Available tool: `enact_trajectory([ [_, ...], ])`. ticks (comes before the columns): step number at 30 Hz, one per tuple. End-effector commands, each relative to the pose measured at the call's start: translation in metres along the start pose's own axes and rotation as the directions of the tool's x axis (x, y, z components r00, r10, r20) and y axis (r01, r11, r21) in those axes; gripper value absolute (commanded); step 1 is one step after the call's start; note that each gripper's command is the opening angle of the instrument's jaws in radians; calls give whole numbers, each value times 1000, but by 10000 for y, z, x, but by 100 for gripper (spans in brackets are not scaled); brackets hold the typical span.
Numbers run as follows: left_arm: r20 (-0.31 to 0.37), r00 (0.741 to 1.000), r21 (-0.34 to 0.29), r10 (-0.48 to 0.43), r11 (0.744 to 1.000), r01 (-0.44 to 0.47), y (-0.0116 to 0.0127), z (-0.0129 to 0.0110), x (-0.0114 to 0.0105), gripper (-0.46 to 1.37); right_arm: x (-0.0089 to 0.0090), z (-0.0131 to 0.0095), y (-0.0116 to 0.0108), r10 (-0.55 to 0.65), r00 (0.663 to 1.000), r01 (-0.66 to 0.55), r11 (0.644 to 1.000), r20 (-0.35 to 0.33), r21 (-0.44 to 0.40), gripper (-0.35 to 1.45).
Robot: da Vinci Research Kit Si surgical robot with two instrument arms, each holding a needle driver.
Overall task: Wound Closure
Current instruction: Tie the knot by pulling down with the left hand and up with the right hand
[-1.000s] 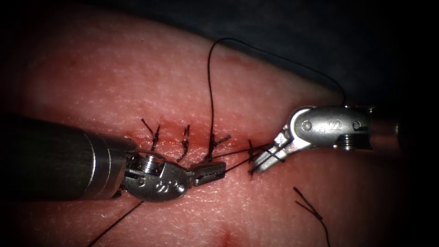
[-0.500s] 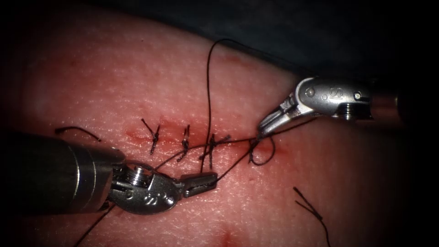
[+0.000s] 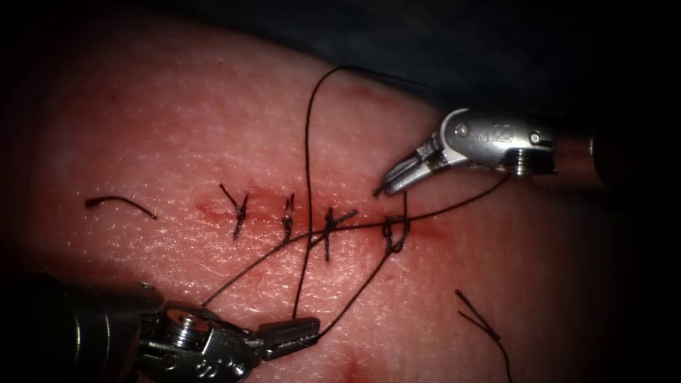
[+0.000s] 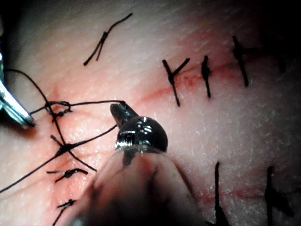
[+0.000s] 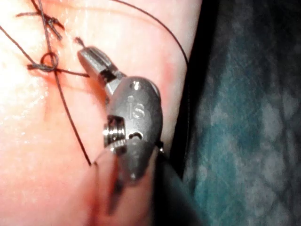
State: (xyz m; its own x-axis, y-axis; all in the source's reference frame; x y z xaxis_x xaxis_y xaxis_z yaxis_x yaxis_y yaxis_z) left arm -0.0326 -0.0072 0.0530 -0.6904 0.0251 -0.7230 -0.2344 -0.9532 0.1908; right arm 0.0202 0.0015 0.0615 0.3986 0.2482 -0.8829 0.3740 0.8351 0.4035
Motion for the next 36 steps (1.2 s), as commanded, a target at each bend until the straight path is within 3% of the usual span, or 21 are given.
enact_trajectory([
  [1,-4,1000,-5,0,1000,0,1,-1,0,-35,-1,0,2,4,1000,-5,1000,-2,-20,-35],
  [15,-51,998,-48,21,999,-23,28,-25,10,-35,-12,-7,14,5,1000,-6,991,-6,-134,-35],
  [21,-157,986,-152,51,986,-76,46,-39,22,-35,-12,-7,17,3,1000,-5,987,-11,-159,-35],
  [36,-284,953,-288,101,939,-186,82,-45,32,-35,-11,-5,14,-67,996,79,967,58,-243,-35],
])
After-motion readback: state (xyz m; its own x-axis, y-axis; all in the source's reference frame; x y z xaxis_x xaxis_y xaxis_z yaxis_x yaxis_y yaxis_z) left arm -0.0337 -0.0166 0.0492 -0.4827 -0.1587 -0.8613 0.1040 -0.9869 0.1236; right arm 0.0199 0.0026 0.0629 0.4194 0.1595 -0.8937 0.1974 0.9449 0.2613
